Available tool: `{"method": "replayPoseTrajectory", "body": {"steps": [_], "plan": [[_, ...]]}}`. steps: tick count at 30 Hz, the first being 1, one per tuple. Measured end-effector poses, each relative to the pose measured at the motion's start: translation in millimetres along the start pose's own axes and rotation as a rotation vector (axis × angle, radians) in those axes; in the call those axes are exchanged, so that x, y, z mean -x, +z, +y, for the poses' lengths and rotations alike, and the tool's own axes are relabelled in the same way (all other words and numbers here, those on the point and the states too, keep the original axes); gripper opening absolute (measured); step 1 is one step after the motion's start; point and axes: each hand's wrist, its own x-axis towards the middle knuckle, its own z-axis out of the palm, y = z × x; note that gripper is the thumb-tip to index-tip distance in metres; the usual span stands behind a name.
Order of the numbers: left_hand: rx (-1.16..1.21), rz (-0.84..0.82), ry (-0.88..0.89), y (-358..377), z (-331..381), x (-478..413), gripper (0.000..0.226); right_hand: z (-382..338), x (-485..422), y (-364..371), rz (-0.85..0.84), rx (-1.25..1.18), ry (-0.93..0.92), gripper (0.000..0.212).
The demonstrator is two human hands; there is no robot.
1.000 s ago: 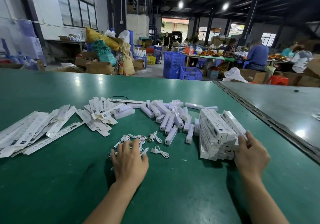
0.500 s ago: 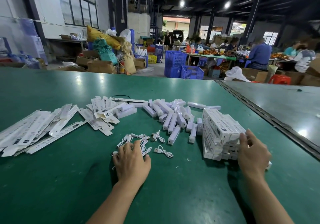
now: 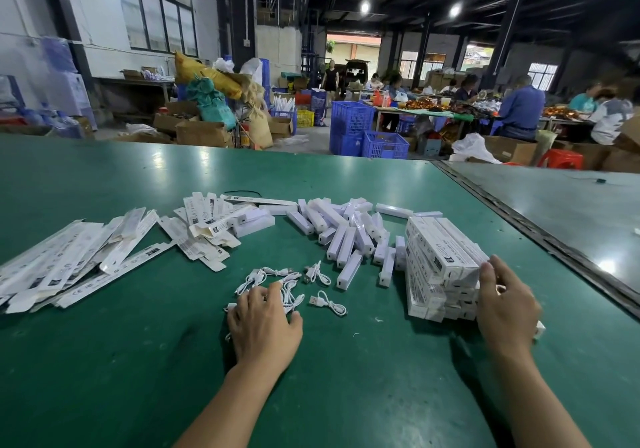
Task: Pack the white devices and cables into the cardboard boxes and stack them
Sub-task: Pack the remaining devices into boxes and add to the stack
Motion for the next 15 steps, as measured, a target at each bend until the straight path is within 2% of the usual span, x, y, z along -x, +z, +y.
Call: {"method": "replayPoseTrajectory", "body": {"steps": [6, 10, 12, 15], "plan": [[-0.002, 0.002, 0.006, 1.3, -0.9, -0.1, 0.057, 1.2, 2.0, 3.4, -0.081, 0.002, -0.021, 0.045], [-0.006, 0.006, 0.012, 3.9, -2.7, -1.5, 0.055, -4.0, 8.2, 4.3, 0.006, 0.016, -0.026, 0.042], [-0.015, 0.013, 0.013, 4.9, -3.3, -2.0, 0.053, -11.5, 16.6, 4.6, 0.097, 0.038, -0.107, 0.038], [-0.064, 0.016, 0.027, 6.1, -2.9, -2.4, 0.050, -29.4, 37.3, 8.5, 0.168, 0.014, -0.412, 0.038]]}}
